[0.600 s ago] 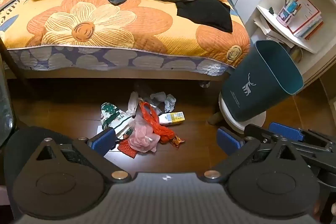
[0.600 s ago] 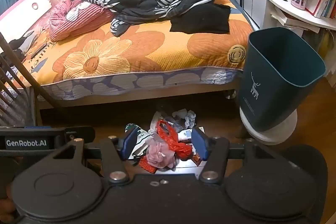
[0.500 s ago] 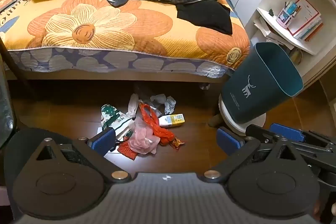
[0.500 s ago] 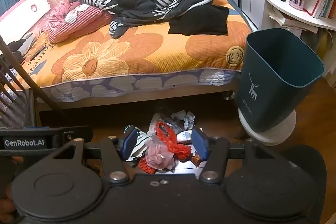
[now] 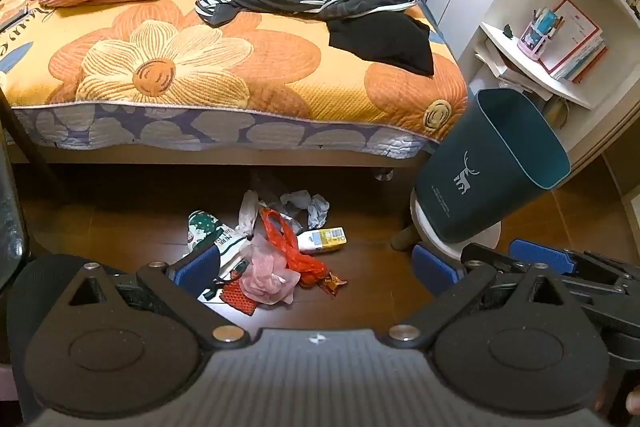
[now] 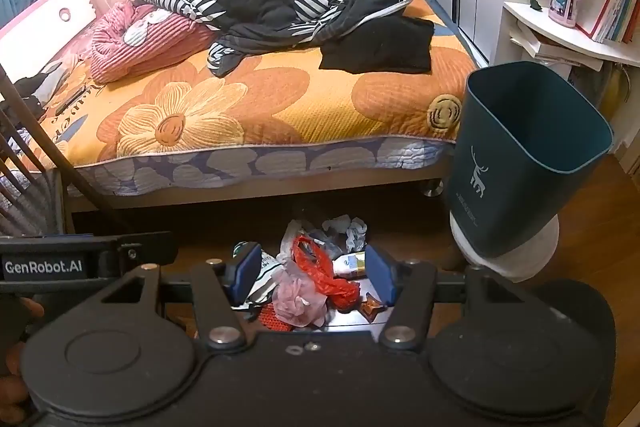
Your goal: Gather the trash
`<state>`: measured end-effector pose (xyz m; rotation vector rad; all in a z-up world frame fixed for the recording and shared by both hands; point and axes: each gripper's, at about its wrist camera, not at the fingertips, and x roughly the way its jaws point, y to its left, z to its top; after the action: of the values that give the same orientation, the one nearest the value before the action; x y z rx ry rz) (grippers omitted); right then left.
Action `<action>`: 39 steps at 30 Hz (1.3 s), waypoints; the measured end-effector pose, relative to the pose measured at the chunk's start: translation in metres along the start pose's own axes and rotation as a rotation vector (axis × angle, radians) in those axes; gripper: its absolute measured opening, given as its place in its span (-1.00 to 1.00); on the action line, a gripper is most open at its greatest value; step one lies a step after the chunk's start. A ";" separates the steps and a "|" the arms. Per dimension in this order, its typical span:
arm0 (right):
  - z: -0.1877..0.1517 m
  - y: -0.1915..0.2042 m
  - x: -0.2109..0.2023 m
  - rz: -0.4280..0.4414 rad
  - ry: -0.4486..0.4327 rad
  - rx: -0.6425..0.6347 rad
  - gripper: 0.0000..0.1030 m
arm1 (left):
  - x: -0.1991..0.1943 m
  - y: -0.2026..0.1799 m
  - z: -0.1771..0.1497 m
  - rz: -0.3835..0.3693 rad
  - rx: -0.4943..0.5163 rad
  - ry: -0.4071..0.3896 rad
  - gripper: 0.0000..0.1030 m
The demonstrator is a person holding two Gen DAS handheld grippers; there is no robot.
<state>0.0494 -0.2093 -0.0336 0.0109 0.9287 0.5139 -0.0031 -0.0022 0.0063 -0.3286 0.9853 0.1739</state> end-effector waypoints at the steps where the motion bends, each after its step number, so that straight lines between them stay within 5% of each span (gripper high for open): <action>1: 0.001 0.000 -0.001 -0.001 -0.002 -0.001 0.11 | 0.000 0.000 0.001 -0.001 0.002 -0.001 1.00; 39: -0.001 0.004 -0.003 -0.014 -0.017 -0.017 0.11 | -0.005 -0.005 0.001 -0.002 0.011 -0.017 0.99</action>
<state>0.0456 -0.2077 -0.0314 -0.0060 0.9077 0.5082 -0.0039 -0.0064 0.0113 -0.3179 0.9692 0.1694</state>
